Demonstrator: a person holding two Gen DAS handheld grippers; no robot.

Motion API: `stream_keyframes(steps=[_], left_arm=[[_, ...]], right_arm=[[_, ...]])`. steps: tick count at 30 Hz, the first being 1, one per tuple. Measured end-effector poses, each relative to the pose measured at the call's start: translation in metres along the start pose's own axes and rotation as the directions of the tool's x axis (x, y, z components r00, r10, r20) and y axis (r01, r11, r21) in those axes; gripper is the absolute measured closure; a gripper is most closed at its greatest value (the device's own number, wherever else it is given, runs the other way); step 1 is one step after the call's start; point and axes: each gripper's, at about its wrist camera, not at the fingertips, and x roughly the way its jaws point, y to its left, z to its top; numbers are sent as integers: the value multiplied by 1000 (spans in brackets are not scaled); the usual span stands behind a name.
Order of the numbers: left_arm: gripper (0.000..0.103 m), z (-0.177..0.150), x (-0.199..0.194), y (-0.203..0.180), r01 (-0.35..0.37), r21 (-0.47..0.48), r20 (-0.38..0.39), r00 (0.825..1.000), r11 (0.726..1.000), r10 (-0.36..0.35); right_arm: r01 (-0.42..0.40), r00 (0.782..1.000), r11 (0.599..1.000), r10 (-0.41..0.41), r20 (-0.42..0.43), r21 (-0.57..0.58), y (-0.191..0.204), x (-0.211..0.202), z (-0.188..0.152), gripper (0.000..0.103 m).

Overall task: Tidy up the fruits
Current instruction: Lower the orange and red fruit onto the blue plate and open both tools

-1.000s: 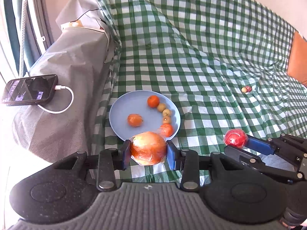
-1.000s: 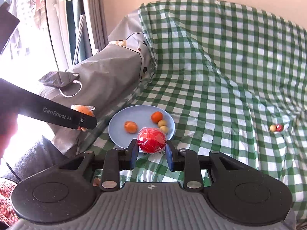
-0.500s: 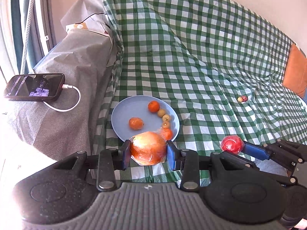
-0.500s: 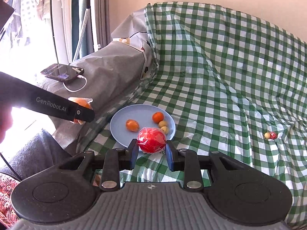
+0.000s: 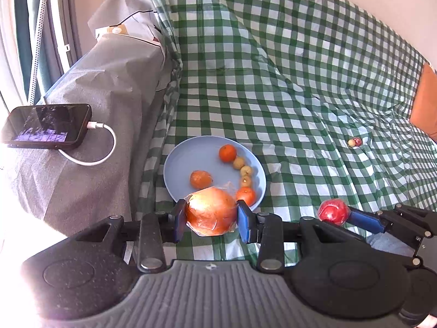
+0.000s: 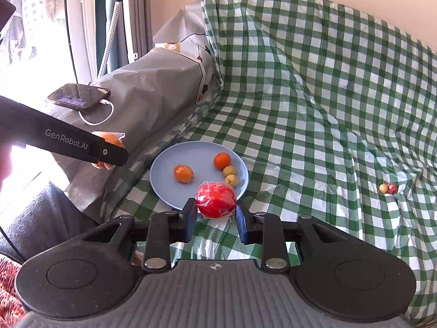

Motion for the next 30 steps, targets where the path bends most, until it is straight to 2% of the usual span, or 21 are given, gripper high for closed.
stream_keyframes(steps=[11,21,30], left_arm=[[61,26,40,11,-14,-4,-15,1000,1000,14],[61,35,101,20,-33,2,-104,994,999,33],[61,49,146,18,-45,33,-138,989,998,49]], right_arm=[[-21,998,1000,20,-56,-12,1,46,13,72],[-29,988,1000,28,-151,-9,-2,107,15,72],[-46,980,999,44,-194,-3,-5,151,21,72]])
